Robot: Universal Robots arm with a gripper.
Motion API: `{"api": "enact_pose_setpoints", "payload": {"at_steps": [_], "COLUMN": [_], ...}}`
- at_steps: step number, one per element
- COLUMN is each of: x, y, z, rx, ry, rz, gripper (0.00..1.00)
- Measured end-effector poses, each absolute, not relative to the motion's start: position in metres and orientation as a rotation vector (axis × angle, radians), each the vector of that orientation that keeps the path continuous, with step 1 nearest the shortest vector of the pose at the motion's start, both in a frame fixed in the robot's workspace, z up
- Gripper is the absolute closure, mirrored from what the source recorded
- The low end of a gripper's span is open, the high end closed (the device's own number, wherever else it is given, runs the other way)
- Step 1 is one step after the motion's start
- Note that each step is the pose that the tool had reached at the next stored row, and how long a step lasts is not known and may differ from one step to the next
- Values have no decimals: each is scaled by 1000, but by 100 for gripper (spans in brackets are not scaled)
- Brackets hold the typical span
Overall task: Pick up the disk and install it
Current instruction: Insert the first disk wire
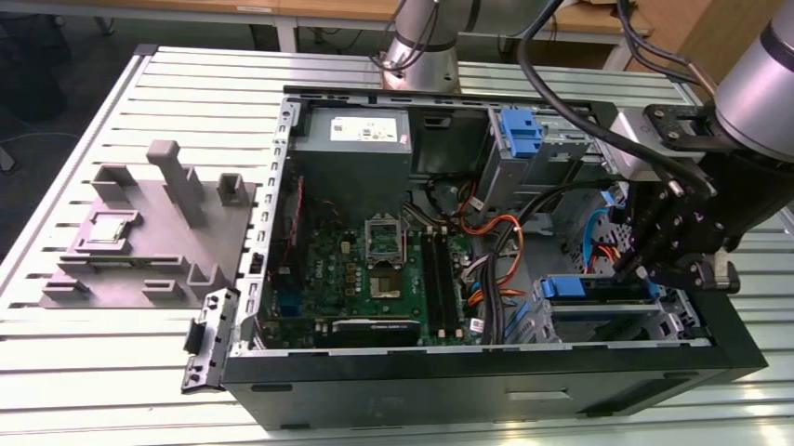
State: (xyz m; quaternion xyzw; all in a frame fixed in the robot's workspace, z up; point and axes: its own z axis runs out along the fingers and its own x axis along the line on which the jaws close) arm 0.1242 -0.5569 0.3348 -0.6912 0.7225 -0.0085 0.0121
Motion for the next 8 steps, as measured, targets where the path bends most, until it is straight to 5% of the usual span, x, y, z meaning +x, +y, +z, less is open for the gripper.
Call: {"api": "enact_pose_setpoints", "payload": {"at_steps": [8], "x": [124], "y": [-557], "z": [335], "rx": [-2149], "ry": [2258], "rz": [-26], "gripper": [84]}}
